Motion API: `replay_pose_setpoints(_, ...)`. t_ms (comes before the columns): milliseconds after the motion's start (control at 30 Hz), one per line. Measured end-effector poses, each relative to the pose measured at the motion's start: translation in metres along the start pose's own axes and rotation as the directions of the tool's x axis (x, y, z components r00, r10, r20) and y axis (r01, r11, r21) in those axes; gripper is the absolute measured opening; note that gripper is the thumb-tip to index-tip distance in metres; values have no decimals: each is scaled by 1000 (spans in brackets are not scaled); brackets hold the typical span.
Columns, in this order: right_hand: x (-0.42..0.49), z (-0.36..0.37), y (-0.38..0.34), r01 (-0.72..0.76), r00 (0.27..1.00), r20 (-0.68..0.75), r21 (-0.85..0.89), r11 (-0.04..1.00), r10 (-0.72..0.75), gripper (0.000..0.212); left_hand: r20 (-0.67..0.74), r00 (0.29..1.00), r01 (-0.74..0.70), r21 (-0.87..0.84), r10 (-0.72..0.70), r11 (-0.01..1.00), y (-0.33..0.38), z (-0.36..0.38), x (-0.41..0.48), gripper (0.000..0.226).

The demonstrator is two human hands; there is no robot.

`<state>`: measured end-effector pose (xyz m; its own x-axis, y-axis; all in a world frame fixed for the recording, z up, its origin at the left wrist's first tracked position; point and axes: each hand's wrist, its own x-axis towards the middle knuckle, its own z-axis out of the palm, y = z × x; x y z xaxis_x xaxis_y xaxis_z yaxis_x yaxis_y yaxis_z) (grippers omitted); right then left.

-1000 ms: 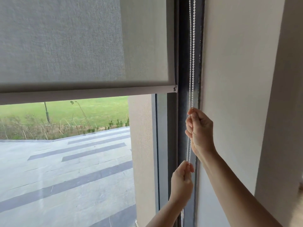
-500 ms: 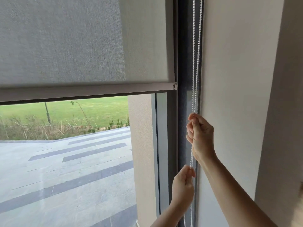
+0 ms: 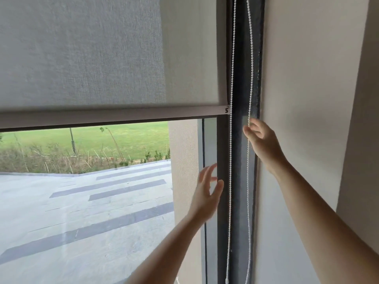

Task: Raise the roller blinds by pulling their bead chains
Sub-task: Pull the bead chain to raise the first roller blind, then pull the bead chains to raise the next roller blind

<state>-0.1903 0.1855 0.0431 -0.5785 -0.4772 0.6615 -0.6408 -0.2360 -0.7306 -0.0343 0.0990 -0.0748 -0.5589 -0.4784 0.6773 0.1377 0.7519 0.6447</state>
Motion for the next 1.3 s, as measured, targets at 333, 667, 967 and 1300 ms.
replay_pose_setpoints(333,8,42,-50,283,957,49,57,957,-286,60,-206,978,38,72,-23,997,19,-147,29,35)
replay_pose_setpoints(667,-65,241,-96,325,811,388,321,889,-437,57,-454,858,345,166,-238,924,9,-311,-96,34)
replay_pose_setpoints(967,-166,432,-196,319,593,602,434,842,-535,48,-661,686,549,194,-305,813,37,-509,-233,20)
replay_pose_setpoints(1300,-317,628,-360,168,462,677,567,807,-572,46,-811,547,671,276,-208,688,85,-732,-370,17)
